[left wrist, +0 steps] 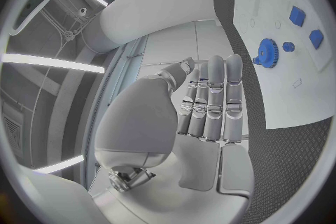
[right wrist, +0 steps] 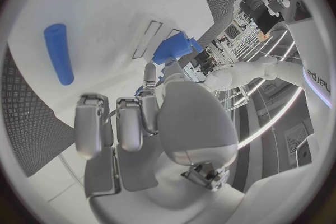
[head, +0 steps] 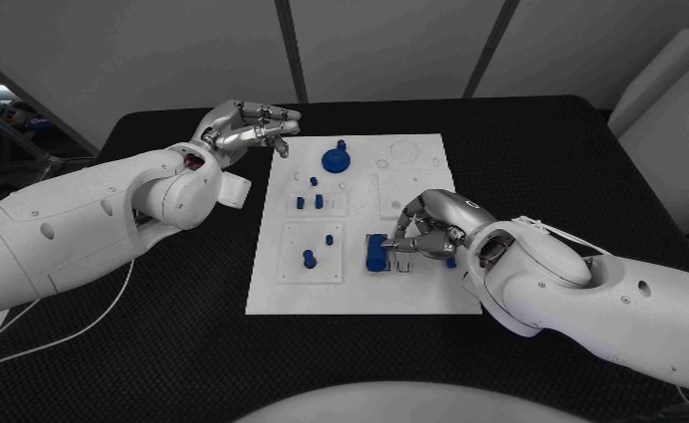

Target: Assemble the parts on the task board

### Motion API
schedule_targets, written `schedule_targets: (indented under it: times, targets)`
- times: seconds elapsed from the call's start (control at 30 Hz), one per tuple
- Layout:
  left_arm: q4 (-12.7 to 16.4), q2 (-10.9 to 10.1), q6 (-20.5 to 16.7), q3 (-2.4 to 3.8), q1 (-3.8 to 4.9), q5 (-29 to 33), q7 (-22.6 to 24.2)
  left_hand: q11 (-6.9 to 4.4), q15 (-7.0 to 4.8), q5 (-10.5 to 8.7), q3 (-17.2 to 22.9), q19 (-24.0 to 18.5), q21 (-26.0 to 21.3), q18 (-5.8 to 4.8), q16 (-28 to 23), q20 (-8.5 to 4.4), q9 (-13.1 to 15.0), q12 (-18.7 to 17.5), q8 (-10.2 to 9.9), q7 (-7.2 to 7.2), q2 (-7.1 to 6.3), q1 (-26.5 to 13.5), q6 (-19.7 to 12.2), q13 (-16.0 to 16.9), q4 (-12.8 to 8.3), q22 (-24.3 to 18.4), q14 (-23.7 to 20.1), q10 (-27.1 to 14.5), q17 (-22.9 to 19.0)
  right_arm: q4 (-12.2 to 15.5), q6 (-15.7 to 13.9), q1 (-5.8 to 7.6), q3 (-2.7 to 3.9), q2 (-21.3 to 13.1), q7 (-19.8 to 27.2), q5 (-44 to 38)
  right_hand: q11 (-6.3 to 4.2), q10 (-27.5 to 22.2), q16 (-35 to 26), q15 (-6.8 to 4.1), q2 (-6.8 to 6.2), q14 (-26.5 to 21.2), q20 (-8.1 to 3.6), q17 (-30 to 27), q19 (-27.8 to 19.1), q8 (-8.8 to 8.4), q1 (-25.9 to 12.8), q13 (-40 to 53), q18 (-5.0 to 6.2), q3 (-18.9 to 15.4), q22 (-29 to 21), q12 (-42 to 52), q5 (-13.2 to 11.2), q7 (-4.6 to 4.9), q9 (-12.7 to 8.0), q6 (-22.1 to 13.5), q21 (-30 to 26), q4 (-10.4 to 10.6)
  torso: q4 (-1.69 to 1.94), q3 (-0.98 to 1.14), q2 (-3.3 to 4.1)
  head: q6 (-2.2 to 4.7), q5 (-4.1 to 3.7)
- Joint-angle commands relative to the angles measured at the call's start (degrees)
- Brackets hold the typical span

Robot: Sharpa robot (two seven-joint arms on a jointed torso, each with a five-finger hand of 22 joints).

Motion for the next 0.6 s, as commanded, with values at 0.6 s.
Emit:
schedule_targets:
  times: [0.6]
  targets:
    - [0.0,-0.2,0.5,0.03,0.05,0.2,0.0,0.16,0.21,0.25,0.1,-0.2,-0.4,0.37,-0.2,0.32,0.0,0.3,-0.3,0.25,0.04,-0.3,0.1,0.0,0.2,-0.1,0.1,-0.4,-0.1,4.3,3.4,-0.03,-0.07,-3.1,10.0,6.2,0.14,0.5,0.3,-0.18,-1.03,4.7,-0.18,8.8,2.4,0.3,-2.2,2.4,-0.56,-1.2,8.4,0.3,1.2,-0.04,0.1,0.4,0.4,1.2,-0.06,0.01,-0.03,0.19,-0.03]
